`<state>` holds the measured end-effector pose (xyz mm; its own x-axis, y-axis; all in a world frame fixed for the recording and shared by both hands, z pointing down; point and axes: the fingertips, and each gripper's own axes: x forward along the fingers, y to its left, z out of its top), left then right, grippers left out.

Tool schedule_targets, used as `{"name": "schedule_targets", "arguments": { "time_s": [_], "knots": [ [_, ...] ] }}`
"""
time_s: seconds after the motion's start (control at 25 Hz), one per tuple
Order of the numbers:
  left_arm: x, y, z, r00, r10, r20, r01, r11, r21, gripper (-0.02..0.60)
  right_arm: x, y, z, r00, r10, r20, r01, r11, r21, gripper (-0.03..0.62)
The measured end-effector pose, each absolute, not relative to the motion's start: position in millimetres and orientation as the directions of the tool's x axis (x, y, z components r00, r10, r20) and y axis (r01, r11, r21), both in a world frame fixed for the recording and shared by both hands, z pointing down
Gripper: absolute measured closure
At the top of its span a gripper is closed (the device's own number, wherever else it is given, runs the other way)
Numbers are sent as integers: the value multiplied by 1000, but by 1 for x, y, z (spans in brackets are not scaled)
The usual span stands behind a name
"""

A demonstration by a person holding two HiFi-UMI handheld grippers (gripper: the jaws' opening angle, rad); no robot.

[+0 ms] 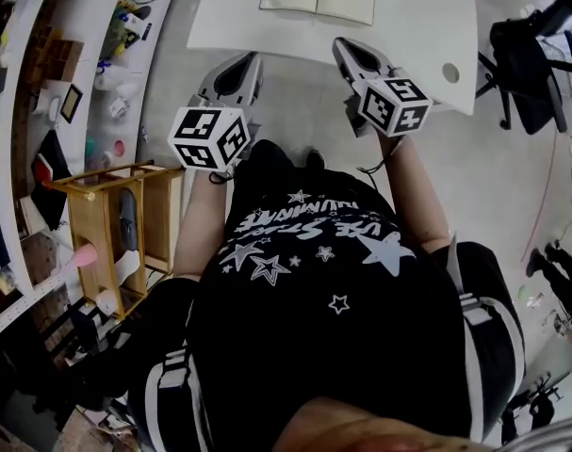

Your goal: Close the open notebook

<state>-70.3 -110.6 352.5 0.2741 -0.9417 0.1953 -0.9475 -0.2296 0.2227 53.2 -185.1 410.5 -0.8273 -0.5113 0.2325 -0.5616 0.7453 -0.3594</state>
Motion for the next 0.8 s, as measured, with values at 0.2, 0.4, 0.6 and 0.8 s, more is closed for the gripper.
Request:
{"name": "schedule_targets", "arguments": {
  "time_s": [0.2, 0.4, 0.6, 0.8],
  "knots": [
    [-94, -130, 362, 275, -940, 203, -945, -225, 238, 570, 26, -193, 424, -833, -485, 266, -552, 752, -359, 585],
    [-123, -163, 372, 308, -927, 214, -933, -250, 260, 571, -3, -217, 439, -799, -510, 319, -597, 732, -327, 585],
    [-158, -201, 381, 348, -907, 238, -919, -280, 279, 571, -36, -247, 452, -765, -526, 372, -636, 706, -311, 585],
    [-194, -238, 391, 381, -888, 257, -906, -302, 298, 570, -78, -275, 476, -729, -509, 457, -664, 689, -291, 585]
  ]
}}
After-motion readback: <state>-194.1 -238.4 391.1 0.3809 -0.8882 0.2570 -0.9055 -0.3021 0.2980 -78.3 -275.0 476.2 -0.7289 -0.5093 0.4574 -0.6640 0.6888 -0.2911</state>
